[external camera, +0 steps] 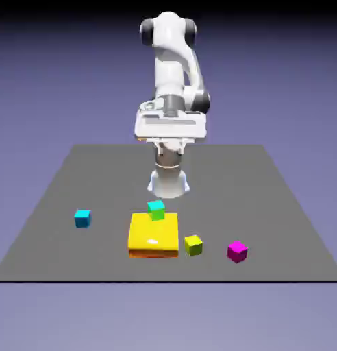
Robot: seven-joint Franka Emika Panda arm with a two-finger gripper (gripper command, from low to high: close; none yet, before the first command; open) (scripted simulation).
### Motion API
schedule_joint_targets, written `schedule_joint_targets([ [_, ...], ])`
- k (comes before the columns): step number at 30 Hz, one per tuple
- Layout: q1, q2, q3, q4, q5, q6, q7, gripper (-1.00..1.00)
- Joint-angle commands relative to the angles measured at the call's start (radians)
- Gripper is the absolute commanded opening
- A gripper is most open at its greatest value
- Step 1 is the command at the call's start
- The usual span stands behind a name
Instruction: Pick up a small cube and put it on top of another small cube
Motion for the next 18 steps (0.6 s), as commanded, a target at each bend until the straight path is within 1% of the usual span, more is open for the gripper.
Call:
schedule_joint_targets([
  [1, -0.010, 0.036, -0.032, 0.011, 0.021, -0.022, 0.016, 0.00],
  [18, -0.186, 0.652, -0.567, 0.202, 0.382, -0.397, 0.279, 0.00],
])
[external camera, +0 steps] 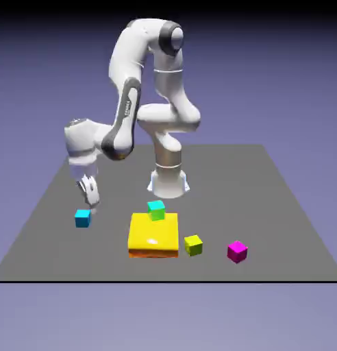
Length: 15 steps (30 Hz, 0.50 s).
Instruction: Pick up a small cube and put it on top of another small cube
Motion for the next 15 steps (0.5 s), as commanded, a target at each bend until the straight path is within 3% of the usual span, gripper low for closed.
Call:
schedule_joint_targets([
  [1, -0.010, 0.036, -0.032, 0.011, 0.021, -0.022, 0.016, 0.00],
  [4, -0.027, 0.096, -0.083, 0.030, 0.056, -0.058, 0.041, 0.00],
  [11, -0.169, 0.306, 0.131, 0.075, 0.344, 0.059, -0.166, 0.00],
  [12, -0.169, 0.306, 0.131, 0.075, 0.344, 0.059, -0.166, -1.00],
  [15, -0.126, 0.243, 0.066, 0.061, 0.257, 0.023, -0.103, -1.00],
])
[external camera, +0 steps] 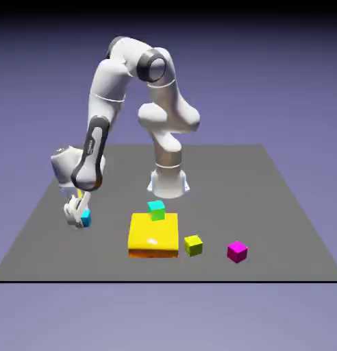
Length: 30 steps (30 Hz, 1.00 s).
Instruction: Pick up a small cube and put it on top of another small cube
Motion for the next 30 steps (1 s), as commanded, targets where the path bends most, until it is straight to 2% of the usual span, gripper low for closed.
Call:
schedule_joint_targets([
  [1, 0.022, -0.032, -0.033, -0.007, -0.044, -0.018, 0.032, -1.00],
  [5, 0.103, -0.161, -0.138, -0.037, -0.213, -0.089, 0.137, -1.00],
  [23, 0.281, -0.809, 0.438, -0.291, -0.753, -0.420, -0.254, -1.00],
  [24, 0.281, -0.809, 0.438, -0.291, -0.753, -0.420, -0.254, -1.00],
  [30, 0.278, -0.627, 0.429, -0.366, -0.760, -0.163, -0.253, -1.00],
])
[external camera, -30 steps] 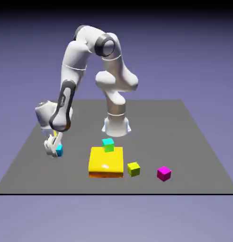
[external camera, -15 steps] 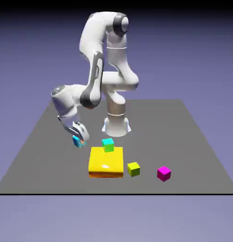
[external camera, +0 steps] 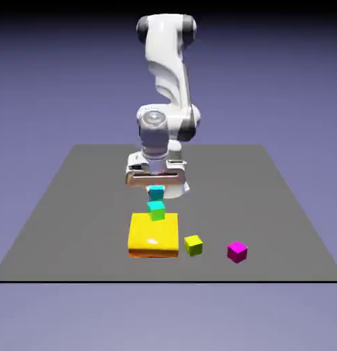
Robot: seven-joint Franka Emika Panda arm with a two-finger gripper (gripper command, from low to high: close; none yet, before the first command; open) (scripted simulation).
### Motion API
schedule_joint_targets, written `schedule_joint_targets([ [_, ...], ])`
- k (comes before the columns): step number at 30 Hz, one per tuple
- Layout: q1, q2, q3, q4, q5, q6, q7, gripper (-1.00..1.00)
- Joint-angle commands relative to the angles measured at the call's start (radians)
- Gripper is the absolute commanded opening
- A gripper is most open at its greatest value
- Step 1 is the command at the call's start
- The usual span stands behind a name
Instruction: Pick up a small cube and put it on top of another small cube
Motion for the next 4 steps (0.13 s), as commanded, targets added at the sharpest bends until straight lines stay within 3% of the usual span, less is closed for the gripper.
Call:
schedule_joint_targets([
  [1, 0.000, 0.000, 0.000, 0.000, -0.002, 0.000, 0.002, 1.00],
  [4, 0.001, -0.061, 0.003, 0.025, 0.000, -0.087, 0.001, 1.00],
])
